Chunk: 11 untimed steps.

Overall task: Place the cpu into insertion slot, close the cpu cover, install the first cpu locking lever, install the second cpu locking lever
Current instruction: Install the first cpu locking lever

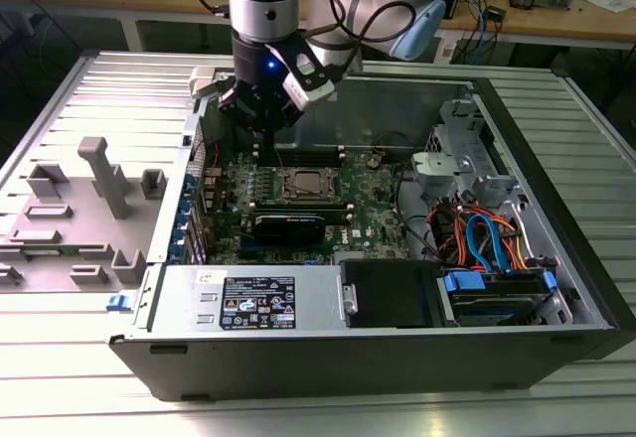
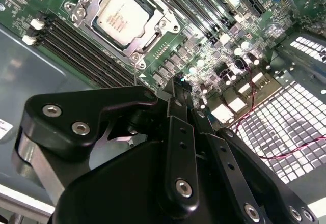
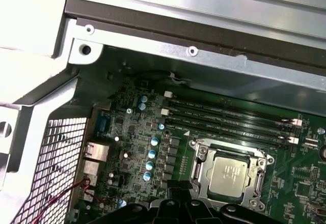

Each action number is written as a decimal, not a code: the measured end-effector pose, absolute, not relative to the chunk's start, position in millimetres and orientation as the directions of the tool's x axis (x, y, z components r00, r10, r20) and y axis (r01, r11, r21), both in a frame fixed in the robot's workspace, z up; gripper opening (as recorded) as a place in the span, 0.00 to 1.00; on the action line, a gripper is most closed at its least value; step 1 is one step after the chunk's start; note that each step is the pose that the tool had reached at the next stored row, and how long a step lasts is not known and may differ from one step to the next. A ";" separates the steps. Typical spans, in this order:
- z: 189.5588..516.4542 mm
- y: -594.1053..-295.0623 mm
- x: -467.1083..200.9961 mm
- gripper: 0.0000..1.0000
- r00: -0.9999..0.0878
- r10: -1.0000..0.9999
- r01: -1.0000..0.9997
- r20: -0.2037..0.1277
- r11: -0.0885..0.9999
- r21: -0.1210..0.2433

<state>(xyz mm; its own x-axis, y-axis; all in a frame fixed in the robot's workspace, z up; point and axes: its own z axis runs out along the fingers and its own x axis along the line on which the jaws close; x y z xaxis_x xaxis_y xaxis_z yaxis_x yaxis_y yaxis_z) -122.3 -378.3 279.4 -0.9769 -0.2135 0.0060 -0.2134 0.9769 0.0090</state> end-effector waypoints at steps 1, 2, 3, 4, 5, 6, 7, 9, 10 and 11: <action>278.5 -378.2 -122.5 0.11 -0.977 -0.214 -0.213 0.006 0.977 0.009; 277.0 -378.2 -122.8 0.11 -0.977 -0.214 -0.214 0.006 0.977 0.009; 275.7 -378.1 -122.9 0.11 -0.977 -0.213 -0.213 0.006 0.977 0.009; 273.1 -377.1 -123.1 0.11 -0.977 -0.213 -0.213 0.006 0.977 0.009; 272.1 -376.6 -123.2 0.11 -0.977 -0.211 -0.211 0.006 0.977 0.009; 271.2 -376.3 -123.3 0.11 -0.979 -0.206 -0.206 0.006 0.979 0.009; 270.1 -376.2 -123.3 0.11 -0.981 -0.196 -0.196 0.006 0.981 0.009; 268.9 -375.6 -123.6 0.11 -0.983 -0.182 -0.182 0.006 0.983 0.009; 268.8 -375.1 -123.9 0.11 -0.983 -0.181 -0.181 0.006 0.983 0.009; 268.6 -374.5 -124.2 0.11 -0.983 -0.181 -0.181 0.006 0.983 0.009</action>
<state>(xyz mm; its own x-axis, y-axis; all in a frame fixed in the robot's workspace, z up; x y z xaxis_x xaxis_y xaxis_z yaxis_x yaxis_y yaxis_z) -124.2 -374.5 268.6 -0.9834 -0.1814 0.0058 -0.1813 0.9834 0.0094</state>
